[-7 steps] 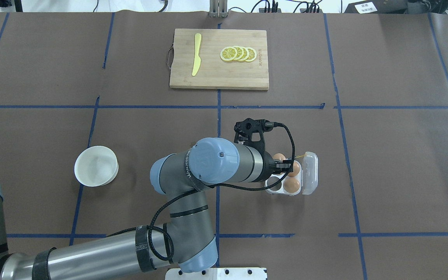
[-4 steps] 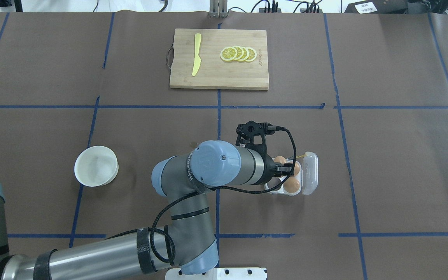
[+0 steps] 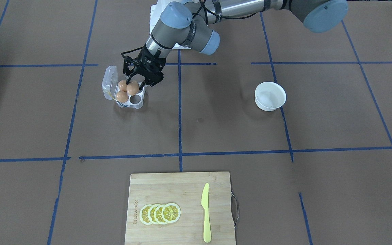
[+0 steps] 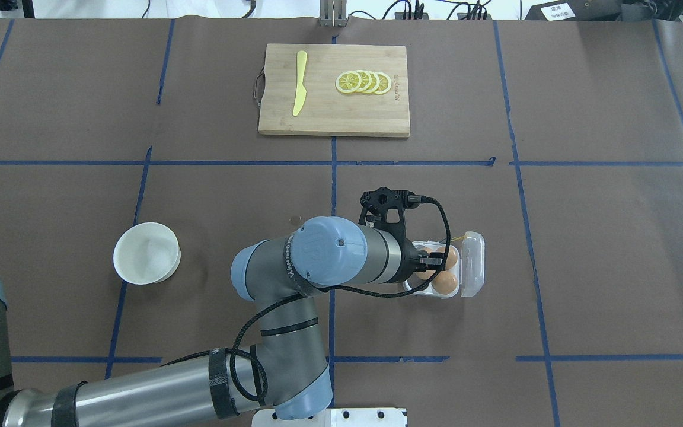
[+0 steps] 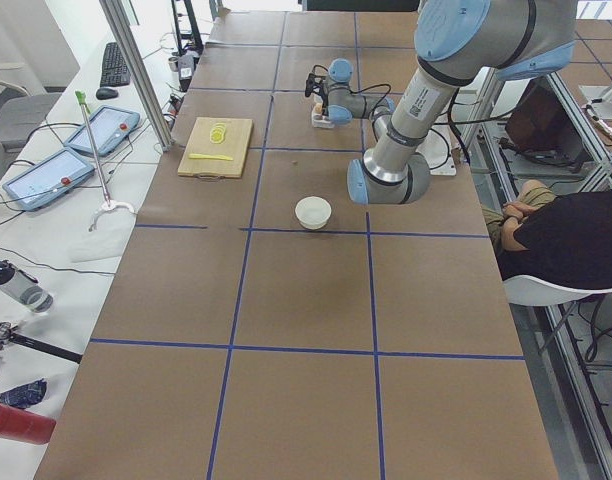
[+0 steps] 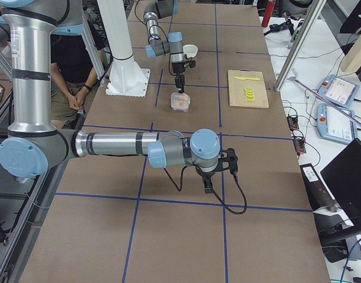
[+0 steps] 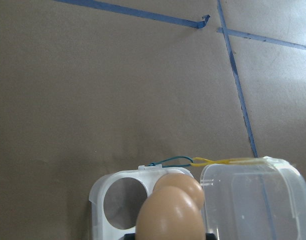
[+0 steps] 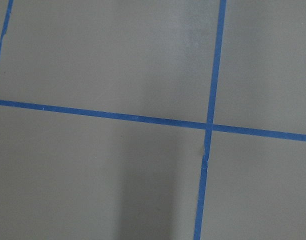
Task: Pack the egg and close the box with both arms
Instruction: 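Lower the egg into an empty carton slot and open the left gripper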
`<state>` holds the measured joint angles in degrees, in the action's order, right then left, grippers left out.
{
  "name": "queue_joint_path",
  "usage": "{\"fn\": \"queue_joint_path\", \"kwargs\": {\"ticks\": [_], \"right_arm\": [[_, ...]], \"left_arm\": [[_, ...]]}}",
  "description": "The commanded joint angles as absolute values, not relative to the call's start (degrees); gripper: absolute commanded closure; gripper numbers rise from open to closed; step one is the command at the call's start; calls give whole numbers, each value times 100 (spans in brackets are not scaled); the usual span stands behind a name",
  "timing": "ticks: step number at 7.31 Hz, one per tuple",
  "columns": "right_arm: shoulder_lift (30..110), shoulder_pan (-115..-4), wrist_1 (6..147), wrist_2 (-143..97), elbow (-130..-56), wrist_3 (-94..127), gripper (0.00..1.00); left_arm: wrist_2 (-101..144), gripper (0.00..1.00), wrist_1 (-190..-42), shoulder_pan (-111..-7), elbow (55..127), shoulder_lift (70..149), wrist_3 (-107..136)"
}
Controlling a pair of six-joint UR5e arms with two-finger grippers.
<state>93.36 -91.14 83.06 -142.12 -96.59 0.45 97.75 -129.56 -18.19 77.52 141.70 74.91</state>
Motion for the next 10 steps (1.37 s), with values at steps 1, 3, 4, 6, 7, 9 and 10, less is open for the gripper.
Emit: {"fn": "queue_joint_path", "kwargs": {"ticks": [1, 3, 4, 6, 7, 9, 10], "right_arm": [[9334, -9114, 8306, -14212, -9659, 44, 0], [9325, -9114, 8306, -14212, -9668, 53, 0], [9325, -9114, 8306, -14221, -9668, 70, 0], [9325, -9114, 8306, -14229, -9677, 105, 0], [9325, -9106, 8297, -14343, -9677, 123, 0], [9316, -8948, 8288, -14388, -10025, 787, 0], [9377, -8808, 8288, -14405, -10333, 1313, 0]], "left_arm": [[9773, 23, -12955, -1784, 7699, 14177, 7488], [9738, 20, -12955, -1784, 7734, 14177, 7488], [9747, 9, -12955, -1810, 7769, 14185, 7349], [9826, 1, -12876, -2003, 7927, 14177, 7295], [10174, 1, -12841, -2187, 7989, 14142, 7286], [10904, 1, -12230, -2643, 8347, 14115, 6999], [11194, 1, -11773, -2872, 8672, 14020, 6839]]}}
